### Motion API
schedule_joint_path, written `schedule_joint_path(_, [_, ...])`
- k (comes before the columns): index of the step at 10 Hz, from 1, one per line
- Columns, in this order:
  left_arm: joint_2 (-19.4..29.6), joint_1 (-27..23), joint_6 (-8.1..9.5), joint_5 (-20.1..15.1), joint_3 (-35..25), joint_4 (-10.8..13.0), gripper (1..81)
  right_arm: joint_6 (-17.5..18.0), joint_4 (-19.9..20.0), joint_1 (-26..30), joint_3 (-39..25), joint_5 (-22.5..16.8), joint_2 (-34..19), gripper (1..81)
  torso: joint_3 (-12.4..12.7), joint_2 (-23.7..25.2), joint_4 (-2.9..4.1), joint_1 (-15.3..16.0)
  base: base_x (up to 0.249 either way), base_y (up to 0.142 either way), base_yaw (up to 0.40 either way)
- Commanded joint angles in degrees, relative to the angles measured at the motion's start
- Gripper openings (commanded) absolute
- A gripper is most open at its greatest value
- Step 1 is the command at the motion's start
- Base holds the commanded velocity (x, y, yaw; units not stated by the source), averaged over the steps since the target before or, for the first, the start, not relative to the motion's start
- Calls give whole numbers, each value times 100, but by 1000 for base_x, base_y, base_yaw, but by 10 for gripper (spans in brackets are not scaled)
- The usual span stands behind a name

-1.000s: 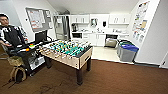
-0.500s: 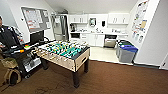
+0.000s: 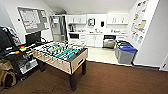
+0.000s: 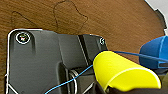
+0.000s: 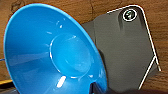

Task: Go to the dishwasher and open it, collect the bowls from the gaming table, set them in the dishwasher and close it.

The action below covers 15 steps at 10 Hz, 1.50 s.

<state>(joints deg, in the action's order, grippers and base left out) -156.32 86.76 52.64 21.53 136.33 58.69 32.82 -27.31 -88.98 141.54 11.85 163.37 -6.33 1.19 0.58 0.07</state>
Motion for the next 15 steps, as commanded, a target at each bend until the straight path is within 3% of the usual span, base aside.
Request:
schedule_joint_path(1, [153, -199, 1, -79, -45, 64, 10, -82, -222, 165, -181, -192, 85, 10, 0, 0, 0, 0, 137, -109, 0])
schedule_joint_path(15, [162, -199, 1, -79, -45, 55, 10, -82, -222, 183, -181, -192, 93, 10, -2, -2, 0, -2, 138, -94, 0])
